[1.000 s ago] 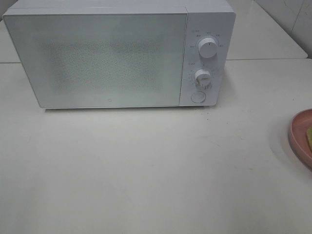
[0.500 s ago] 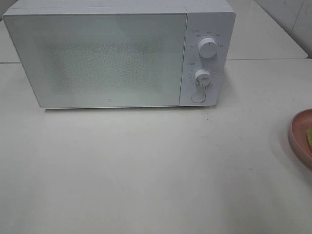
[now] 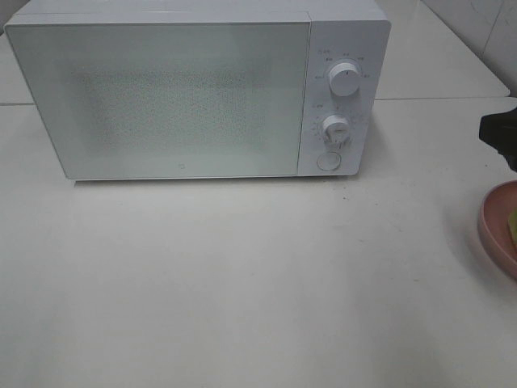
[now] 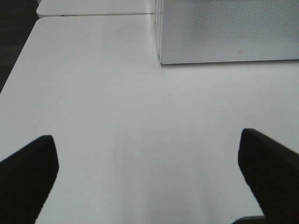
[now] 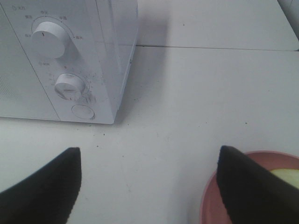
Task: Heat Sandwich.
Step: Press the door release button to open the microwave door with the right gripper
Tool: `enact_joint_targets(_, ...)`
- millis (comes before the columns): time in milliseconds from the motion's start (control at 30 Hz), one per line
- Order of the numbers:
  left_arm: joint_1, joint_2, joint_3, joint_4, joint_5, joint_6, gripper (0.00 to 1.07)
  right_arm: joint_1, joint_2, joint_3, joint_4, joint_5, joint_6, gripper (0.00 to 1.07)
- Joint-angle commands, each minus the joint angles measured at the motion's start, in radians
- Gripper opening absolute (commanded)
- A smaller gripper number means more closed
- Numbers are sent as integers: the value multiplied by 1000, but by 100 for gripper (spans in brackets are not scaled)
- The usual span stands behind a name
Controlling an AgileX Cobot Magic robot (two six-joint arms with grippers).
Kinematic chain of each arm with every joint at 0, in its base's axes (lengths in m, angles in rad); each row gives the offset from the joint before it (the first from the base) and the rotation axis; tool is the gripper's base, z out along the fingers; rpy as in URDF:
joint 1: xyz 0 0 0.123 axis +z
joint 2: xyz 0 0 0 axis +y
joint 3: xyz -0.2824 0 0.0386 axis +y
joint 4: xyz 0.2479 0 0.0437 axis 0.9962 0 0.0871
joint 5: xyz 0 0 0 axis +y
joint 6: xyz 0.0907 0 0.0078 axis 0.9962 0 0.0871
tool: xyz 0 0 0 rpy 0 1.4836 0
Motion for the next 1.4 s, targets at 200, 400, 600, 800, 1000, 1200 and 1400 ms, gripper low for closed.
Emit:
enact_joint_targets(200, -2, -26, 3, -4, -14, 1, 101, -7, 141, 1, 2, -214, 8, 76)
enact_joint_targets(400, -2, -26, 3, -4, -14, 1, 101, -3, 236, 49, 30, -417, -34, 76)
enact_joint_targets(600, -2, -26, 3, -4, -14, 1, 101, 41, 300, 160, 259, -707, -207, 76)
enact_joint_targets(800, -2, -26, 3, -4, -14, 1, 101, 217, 374, 199, 555, -850, -426, 76)
enact_joint_targets(1000, -2, -26, 3, -4, -14, 1, 101, 374, 471, 199, 686, -987, -469, 76)
enact_joint_targets(1200, -2, -26, 3, -4, -14, 1, 101, 515, 605, 198, 776, -1085, -450, 76)
enact_joint_targets(1400, -2, -26, 3, -4, -14, 1, 101, 605, 684, 198, 874, -1145, -375, 76)
